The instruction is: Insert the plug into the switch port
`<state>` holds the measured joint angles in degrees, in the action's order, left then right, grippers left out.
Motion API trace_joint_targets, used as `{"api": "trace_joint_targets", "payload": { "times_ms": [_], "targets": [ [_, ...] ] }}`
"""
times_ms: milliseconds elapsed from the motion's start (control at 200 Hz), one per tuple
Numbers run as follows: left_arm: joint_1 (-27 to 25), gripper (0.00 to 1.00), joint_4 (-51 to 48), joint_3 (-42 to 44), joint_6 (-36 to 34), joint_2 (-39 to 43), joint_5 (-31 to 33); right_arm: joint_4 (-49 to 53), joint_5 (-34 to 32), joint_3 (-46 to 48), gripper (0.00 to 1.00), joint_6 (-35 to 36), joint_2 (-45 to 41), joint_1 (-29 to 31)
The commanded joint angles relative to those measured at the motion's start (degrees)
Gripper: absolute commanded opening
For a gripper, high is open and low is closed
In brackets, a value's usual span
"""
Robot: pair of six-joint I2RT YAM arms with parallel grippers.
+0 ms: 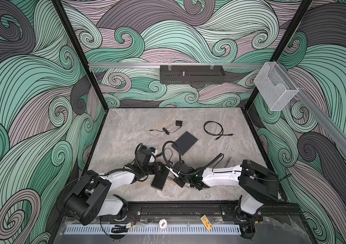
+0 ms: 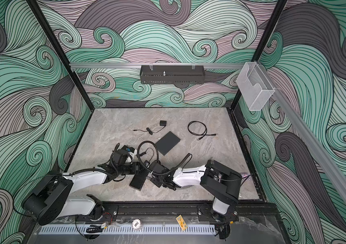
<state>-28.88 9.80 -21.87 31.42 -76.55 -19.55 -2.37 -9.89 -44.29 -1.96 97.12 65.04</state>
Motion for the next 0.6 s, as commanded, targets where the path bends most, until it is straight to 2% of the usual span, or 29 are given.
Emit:
{"api": "trace_joint_targets", "payload": {
  "times_ms": [0, 595],
  "targets": [
    [-0.56, 0.52, -2.52, -0.53, 0.14, -1.99, -4.97, -2.99, 2.24, -3.14, 0.00, 0.02, 1.78, 0.42],
    [-0.66, 0.51, -2.62, 0.23, 0.79, -1.41, -6.09, -2.09, -2.01, -5.16, 0.00, -1.03, 1.74, 0.28]
  ]
}}
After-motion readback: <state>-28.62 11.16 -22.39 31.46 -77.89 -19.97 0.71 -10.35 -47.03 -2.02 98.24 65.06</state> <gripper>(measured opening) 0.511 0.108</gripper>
